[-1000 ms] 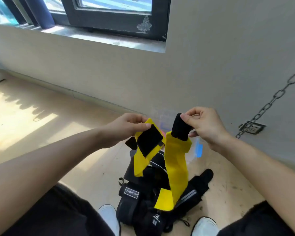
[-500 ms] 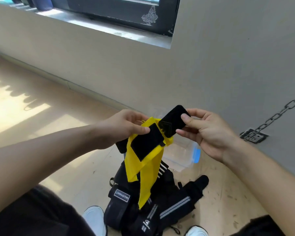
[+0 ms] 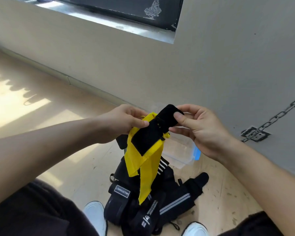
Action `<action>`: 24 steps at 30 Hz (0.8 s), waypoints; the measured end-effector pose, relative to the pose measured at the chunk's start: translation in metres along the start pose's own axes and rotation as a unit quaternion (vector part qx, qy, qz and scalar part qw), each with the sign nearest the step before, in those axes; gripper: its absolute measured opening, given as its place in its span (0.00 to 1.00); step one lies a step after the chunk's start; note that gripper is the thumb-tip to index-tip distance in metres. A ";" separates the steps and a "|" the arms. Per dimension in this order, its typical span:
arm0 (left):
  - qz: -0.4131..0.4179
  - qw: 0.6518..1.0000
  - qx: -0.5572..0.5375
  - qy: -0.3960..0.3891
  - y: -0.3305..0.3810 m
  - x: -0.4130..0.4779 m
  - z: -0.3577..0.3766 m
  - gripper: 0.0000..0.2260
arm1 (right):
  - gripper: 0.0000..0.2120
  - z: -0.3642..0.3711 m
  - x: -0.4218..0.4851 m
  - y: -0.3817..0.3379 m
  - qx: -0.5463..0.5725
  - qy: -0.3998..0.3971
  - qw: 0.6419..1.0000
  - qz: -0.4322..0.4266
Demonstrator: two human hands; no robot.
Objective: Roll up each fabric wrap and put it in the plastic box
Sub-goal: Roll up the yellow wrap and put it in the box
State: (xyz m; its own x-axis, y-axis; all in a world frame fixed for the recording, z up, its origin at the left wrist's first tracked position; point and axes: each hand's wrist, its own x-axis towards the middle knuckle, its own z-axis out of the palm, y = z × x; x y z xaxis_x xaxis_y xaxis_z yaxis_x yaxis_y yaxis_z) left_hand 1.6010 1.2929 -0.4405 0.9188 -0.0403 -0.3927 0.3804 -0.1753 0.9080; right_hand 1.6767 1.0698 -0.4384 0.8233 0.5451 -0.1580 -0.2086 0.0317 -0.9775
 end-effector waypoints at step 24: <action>-0.022 0.987 -0.129 0.091 -0.004 0.005 0.004 0.24 | 0.11 0.013 -0.018 0.022 -0.388 -0.096 0.897 -0.189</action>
State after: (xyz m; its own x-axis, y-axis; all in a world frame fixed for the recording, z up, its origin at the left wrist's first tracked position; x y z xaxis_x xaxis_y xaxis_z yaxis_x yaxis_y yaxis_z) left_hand 1.6032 1.2896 -0.4466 0.8961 0.1426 -0.4203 0.4123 0.0833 0.9072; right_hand 1.6510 1.0716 -0.4551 0.6359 0.7554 0.1583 0.5577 -0.3080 -0.7708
